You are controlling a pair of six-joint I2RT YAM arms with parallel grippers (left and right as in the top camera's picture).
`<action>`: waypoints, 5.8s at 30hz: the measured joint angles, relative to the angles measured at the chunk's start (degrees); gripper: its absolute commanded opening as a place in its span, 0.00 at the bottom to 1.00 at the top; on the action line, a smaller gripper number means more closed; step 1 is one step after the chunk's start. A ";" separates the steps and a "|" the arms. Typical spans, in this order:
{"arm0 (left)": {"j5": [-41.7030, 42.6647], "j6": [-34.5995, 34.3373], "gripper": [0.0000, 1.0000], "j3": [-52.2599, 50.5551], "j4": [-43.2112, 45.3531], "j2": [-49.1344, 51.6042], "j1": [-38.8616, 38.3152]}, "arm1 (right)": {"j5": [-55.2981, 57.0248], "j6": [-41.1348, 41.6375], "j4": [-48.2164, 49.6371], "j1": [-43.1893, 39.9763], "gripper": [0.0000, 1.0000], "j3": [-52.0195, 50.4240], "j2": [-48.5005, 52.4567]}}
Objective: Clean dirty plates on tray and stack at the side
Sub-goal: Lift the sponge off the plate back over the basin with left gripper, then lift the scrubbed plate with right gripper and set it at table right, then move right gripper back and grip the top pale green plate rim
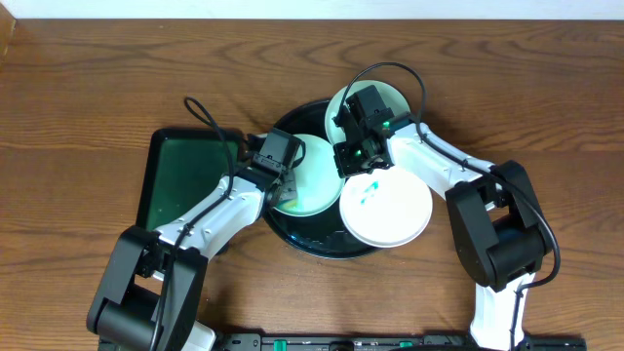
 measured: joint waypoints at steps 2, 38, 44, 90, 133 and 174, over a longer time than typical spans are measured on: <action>-3.34 0.04 0.07 -0.48 2.12 0.00 -0.07 | -0.17 0.09 0.00 0.04 0.01 0.00 0.00; -6.56 3.23 0.07 -2.29 -13.25 -31.47 22.53 | 18.88 -8.98 -3.06 8.98 0.01 5.22 -3.96; -6.54 3.08 0.07 -2.29 -13.68 -31.47 25.09 | 32.28 -14.86 -2.21 13.99 0.01 8.63 -12.87; -5.27 2.19 0.07 -2.29 -13.92 -31.47 25.83 | 47.56 -45.48 -0.87 17.33 0.01 9.62 -16.90; -5.27 1.97 0.07 -2.29 -13.92 -31.47 25.83 | -3.54 -8.52 -4.26 -47.63 0.66 9.66 4.04; -5.27 1.97 0.08 -2.29 -13.92 -30.25 25.83 | 18.49 7.08 -8.57 -12.00 0.52 10.12 1.60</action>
